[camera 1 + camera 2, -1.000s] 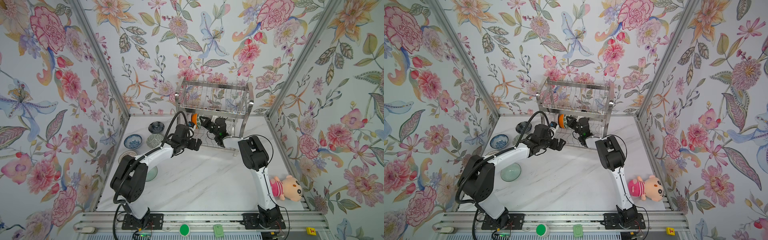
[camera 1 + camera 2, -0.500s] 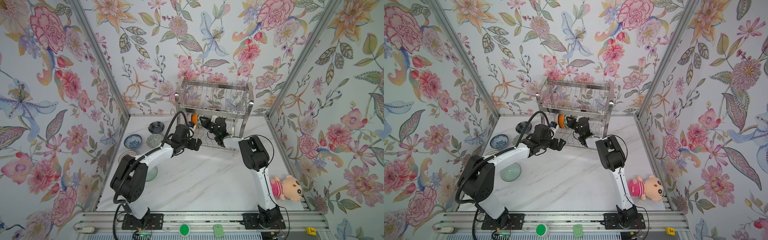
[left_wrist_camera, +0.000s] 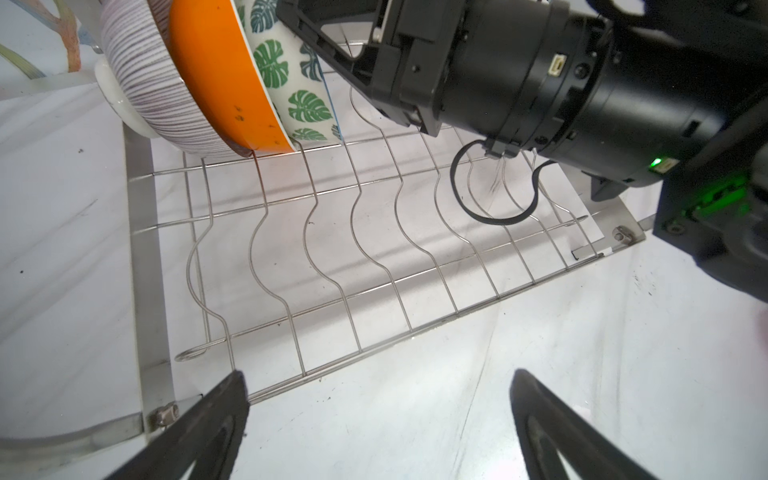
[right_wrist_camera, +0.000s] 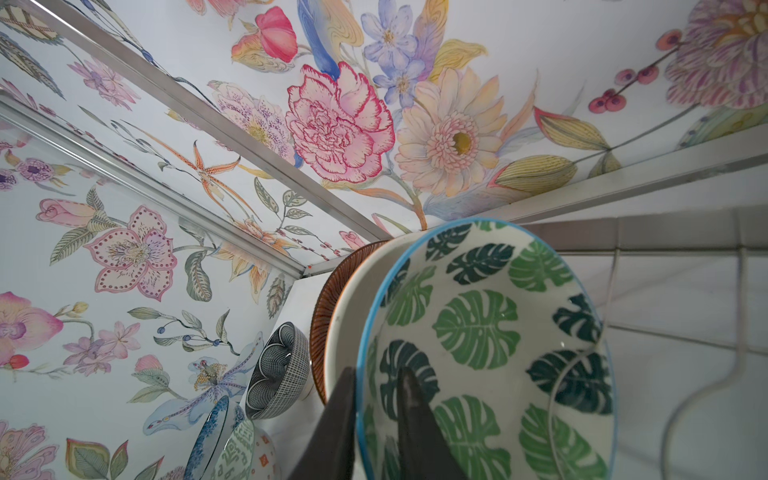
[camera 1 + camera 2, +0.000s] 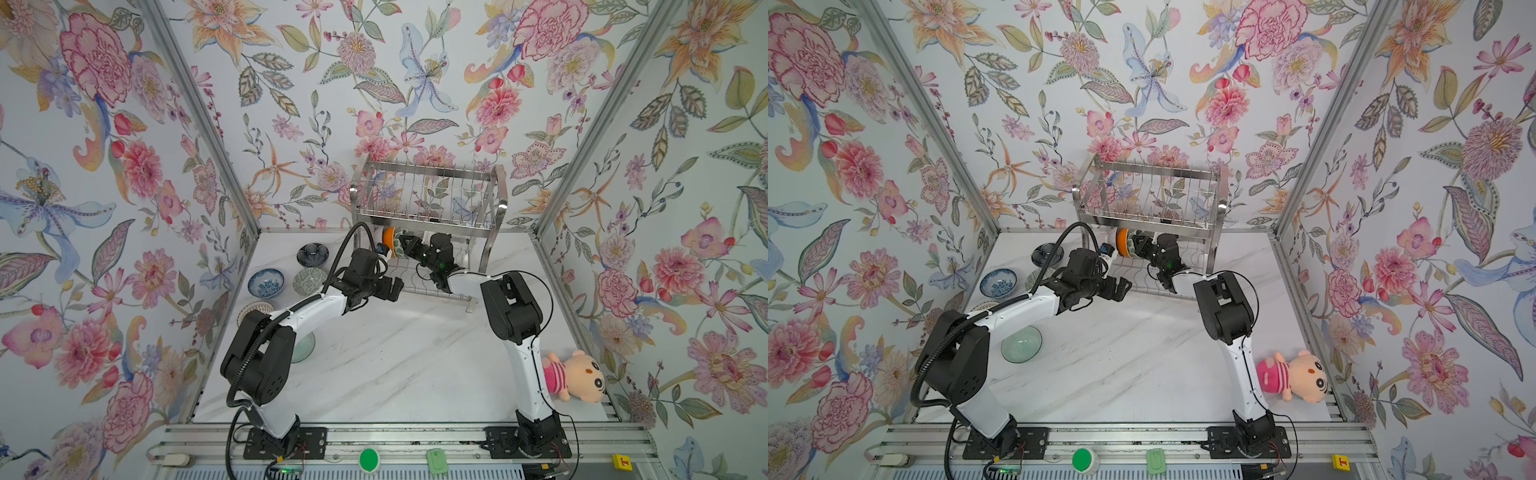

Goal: Load the bowls into the dish rack

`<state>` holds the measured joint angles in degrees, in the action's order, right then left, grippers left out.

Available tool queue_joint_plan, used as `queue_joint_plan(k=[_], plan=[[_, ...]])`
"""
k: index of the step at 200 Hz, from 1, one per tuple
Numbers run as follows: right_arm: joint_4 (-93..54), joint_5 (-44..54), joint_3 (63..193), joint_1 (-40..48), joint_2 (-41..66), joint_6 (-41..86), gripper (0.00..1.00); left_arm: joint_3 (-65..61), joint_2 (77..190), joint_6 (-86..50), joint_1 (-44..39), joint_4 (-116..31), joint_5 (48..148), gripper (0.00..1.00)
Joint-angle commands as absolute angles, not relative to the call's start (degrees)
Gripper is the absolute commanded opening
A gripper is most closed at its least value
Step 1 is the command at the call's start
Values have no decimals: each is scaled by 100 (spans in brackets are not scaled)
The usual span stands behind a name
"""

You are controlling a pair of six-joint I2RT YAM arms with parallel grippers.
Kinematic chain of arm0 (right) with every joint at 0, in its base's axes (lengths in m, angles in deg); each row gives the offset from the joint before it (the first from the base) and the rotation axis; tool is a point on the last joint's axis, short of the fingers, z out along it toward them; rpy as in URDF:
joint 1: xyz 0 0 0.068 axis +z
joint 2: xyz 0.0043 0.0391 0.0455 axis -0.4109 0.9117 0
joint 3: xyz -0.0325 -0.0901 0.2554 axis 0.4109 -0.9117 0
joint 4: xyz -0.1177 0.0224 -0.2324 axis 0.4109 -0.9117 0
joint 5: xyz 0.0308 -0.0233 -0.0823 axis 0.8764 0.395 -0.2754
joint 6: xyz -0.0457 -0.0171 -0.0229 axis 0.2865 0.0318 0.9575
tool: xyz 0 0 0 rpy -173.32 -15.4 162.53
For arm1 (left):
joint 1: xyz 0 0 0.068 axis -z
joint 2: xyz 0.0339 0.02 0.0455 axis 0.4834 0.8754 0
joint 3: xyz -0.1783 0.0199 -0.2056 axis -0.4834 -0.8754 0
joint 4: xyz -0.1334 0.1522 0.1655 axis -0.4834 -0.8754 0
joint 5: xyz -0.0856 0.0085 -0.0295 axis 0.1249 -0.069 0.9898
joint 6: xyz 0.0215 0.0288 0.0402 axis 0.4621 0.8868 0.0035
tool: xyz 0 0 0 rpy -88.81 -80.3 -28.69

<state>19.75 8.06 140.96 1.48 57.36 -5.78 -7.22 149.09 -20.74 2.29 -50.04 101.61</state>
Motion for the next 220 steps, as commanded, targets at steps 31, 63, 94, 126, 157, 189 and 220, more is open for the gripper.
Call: queue_joint_plan(k=[31, 63, 94, 126, 157, 189, 220], plan=[[1877, 846, 13738, 141, 5187, -445, 25, -727, 14974, -2039, 251, -5085, 10066, 99], [1908, 854, 13403, 196, 4882, -411, 29, -739, 14959, -2039, 247, -5081, 10051, 99], [2050, 732, 12859, 323, 4509, -379, 31, -740, 14948, -2117, 247, -5083, 10038, 99], [2116, 646, 12298, 440, 4092, -292, 34, -720, 14893, -2439, 238, -5049, 10090, 99], [2233, 625, 11710, 524, 3675, -266, 36, -892, 14773, -2839, 239, -4921, 10193, 99], [2211, 633, 11208, 596, 3225, -147, 40, -1124, 14705, -3379, 238, -4687, 10354, 99], [2263, 680, 10680, 668, 2751, -48, 49, -1591, 14313, -3829, 238, -4466, 10347, 99]])
